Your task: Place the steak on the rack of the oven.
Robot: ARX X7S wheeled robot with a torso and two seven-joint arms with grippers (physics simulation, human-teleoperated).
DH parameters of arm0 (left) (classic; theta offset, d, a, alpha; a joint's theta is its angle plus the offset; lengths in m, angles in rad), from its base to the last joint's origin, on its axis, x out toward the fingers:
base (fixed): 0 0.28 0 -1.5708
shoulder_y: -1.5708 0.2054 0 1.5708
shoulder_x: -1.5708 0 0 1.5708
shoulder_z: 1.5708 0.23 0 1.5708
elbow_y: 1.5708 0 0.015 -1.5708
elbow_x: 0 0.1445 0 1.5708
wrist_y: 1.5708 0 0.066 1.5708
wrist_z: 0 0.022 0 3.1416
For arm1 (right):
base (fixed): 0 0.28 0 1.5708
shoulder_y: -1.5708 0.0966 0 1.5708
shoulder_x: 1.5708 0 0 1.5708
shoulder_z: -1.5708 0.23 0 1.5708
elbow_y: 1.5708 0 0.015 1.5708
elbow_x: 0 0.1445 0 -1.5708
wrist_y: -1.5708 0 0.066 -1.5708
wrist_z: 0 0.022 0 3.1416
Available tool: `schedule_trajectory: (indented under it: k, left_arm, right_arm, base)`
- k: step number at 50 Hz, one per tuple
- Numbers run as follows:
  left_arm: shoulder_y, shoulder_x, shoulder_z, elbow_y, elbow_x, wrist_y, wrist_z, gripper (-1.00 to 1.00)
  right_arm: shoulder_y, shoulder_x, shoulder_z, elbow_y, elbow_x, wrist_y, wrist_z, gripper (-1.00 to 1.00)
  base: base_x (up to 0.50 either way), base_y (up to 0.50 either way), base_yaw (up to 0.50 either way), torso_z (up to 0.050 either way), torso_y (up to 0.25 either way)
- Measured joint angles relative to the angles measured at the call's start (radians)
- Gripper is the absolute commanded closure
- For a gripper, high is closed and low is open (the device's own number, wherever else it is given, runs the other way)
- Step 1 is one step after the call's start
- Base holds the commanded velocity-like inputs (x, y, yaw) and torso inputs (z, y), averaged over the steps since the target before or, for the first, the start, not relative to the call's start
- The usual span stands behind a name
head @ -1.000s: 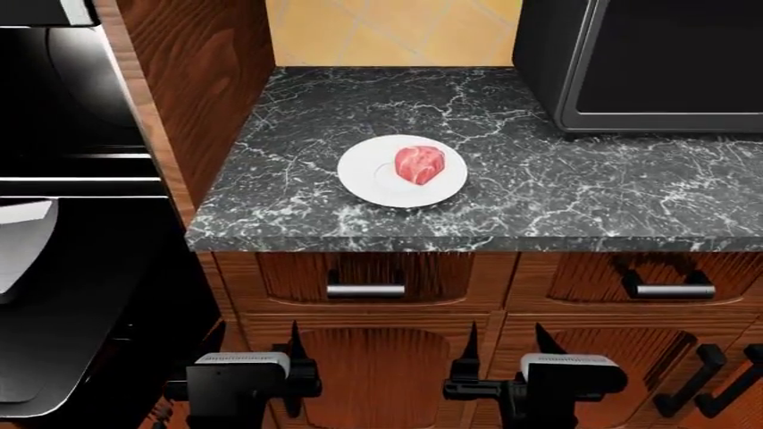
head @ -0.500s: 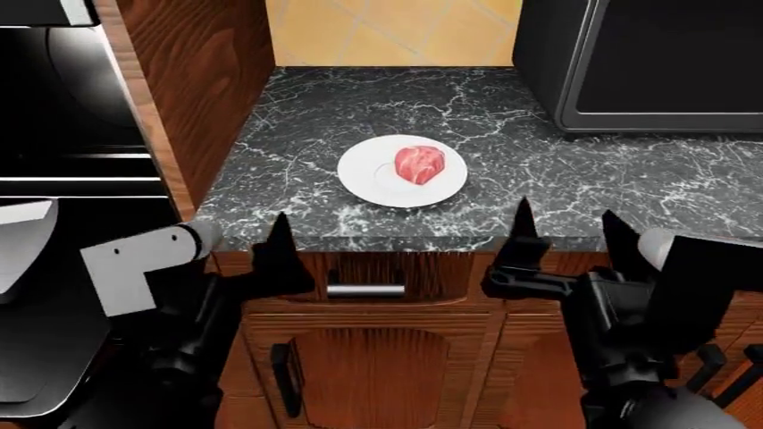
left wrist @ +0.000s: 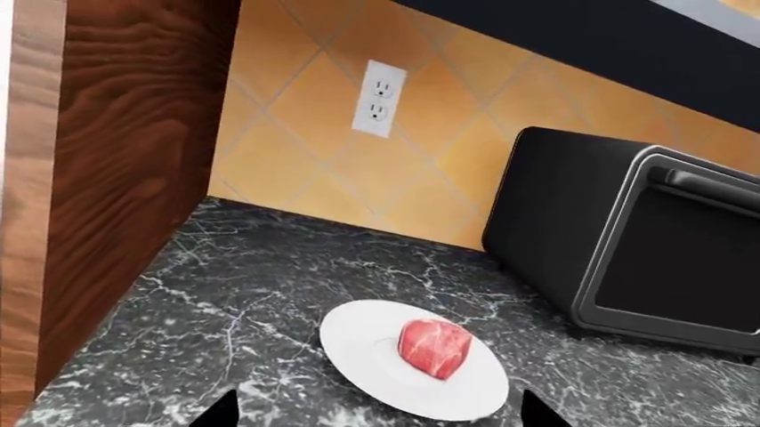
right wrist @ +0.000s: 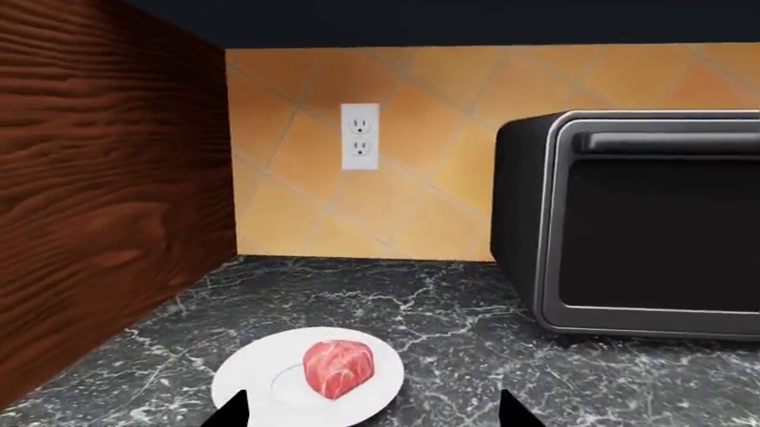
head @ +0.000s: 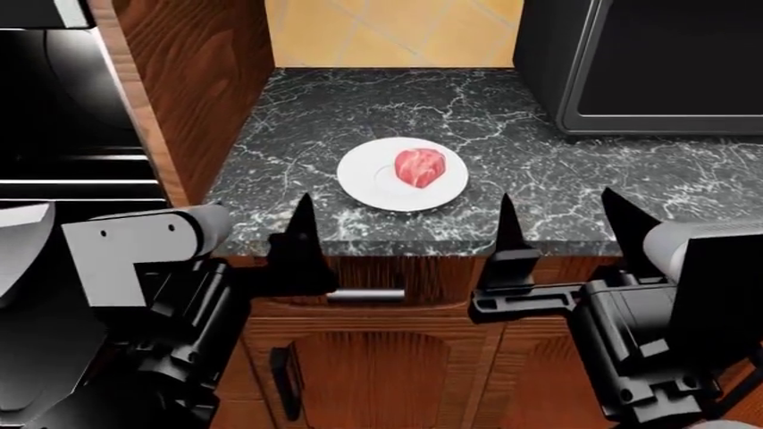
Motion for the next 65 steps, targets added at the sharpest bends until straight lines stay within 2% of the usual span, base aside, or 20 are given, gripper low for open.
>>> schedule_trajectory:
  k: [20,65]
  left_arm:
    - [-0.015,-0.023,0.038,-0.004,0.004,0.022,-0.001,-1.00]
    - [-0.017,-0.069,0.100,-0.035,0.033,0.092,0.001,-1.00]
  right_arm:
    - [0.006,0.031,-0.009,-0.008,0.002,-0.003,0.010,-1.00]
    - [-0.003,0.058,-0.046,0.001,-0.044,-0.037,-0.007,-1.00]
  base:
    - [0.10,0.00,0.00,0.000,0.000]
    - [0.22,0.00,0.00,0.000,0.000]
